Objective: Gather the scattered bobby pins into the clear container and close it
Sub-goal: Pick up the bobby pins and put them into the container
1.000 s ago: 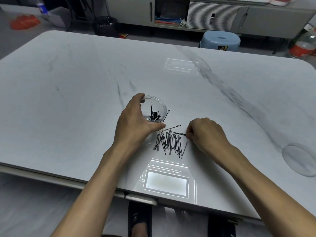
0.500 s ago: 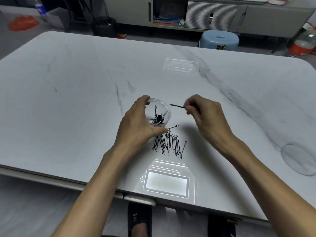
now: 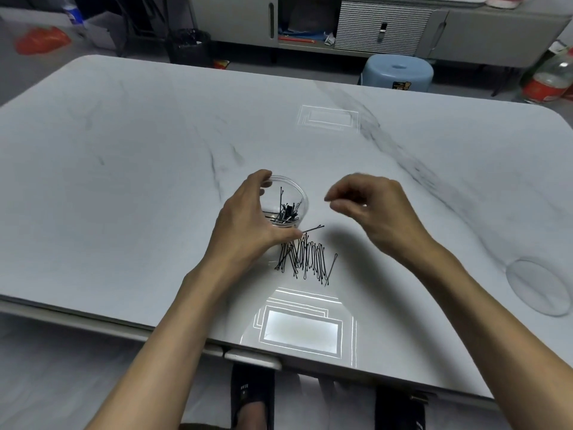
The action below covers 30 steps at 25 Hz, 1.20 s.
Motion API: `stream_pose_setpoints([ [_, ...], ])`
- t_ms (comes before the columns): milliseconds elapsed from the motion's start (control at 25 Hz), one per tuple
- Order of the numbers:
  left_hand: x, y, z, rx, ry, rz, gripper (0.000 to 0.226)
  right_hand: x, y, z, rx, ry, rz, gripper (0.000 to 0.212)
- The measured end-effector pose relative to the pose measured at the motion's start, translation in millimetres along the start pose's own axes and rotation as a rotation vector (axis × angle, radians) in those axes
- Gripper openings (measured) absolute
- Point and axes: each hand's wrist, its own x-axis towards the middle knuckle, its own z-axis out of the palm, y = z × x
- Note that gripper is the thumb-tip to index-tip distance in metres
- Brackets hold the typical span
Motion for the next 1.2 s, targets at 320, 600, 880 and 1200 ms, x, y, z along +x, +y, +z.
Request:
stream_pose_setpoints([
  [320, 2.1, -3.5, 0.0, -0.021, 0.053, -0.032, 0.105, -18.9, 31.6, 15.3, -0.208, -0.531, -0.032, 0.029],
  [600, 2.5, -3.4, 3.1, -0.006, 0.042, -0.036, 0.104, -19.2, 31.0, 17.9, -0.45, -0.517, -0.185, 0.015],
  [880, 1.6, -2.2, 1.2, -0.017, 0.029, -0.037, 0.103, -20.8, 40.8, 1.8, -0.464, -0.392, -0.084, 0.015],
  [1200, -2.0, 7.3, 9.1, 0.006, -0.127, 0.049, 0.105, -1.4, 0.9, 11.2, -0.091, 0.04, -0.093, 0.008],
])
